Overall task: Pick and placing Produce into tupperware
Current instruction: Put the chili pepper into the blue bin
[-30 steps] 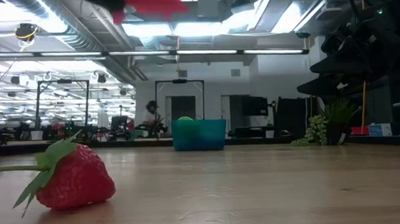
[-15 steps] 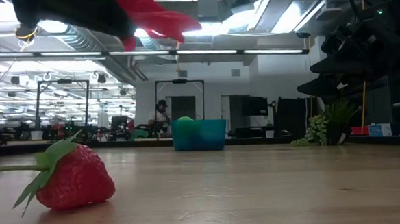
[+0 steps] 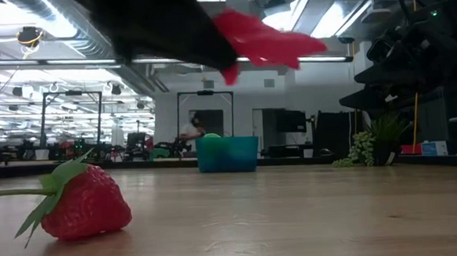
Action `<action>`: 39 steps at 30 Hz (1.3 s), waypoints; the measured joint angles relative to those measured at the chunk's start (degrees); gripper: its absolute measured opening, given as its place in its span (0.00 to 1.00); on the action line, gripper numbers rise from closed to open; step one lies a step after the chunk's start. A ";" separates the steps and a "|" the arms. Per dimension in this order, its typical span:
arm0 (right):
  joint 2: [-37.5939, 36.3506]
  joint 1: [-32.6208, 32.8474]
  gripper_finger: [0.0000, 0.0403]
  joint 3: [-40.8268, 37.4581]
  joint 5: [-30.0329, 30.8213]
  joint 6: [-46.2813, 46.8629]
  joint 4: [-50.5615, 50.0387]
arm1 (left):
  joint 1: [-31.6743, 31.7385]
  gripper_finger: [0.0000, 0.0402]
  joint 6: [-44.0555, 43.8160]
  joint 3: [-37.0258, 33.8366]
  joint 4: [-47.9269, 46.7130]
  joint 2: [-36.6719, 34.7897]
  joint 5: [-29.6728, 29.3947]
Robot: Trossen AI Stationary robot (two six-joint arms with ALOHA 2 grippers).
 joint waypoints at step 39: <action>0.02 0.00 0.74 0.01 0.07 -1.29 0.00 | 45.62 0.00 23.58 -27.50 27.43 -18.99 38.20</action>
